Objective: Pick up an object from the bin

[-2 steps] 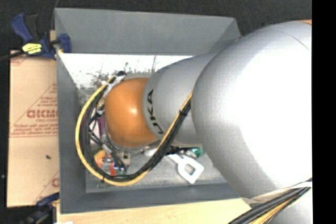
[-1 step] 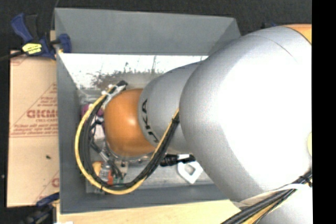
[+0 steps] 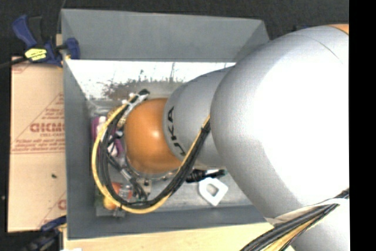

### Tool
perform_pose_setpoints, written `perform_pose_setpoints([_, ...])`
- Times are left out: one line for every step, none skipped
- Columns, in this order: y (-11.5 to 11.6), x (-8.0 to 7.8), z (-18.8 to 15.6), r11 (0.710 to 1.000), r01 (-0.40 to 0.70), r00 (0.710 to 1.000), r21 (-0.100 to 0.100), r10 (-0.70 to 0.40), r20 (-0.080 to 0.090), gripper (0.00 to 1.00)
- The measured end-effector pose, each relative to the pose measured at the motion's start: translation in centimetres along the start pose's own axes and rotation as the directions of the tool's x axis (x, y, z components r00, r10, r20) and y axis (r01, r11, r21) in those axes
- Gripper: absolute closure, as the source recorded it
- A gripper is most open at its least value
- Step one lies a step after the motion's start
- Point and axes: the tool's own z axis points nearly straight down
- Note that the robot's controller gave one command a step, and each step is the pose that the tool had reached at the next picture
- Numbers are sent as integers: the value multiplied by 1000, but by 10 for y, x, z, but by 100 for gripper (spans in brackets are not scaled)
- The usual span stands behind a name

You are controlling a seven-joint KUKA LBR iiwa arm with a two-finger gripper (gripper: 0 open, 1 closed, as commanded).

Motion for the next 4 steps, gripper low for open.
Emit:
perform_pose_setpoints([11, 8, -2, 986, 168, 986, -2, -168, 14, 0])
perform_pose_setpoints([22, 4, 0, 959, 284, 959, -1, -284, 3, 100])
perform_pose_setpoints([22, 4, 0, 959, 284, 959, -2, -284, 3, 100])
perform_pose_setpoints([22, 4, -8, 959, 282, 959, -2, -282, 3, 100])
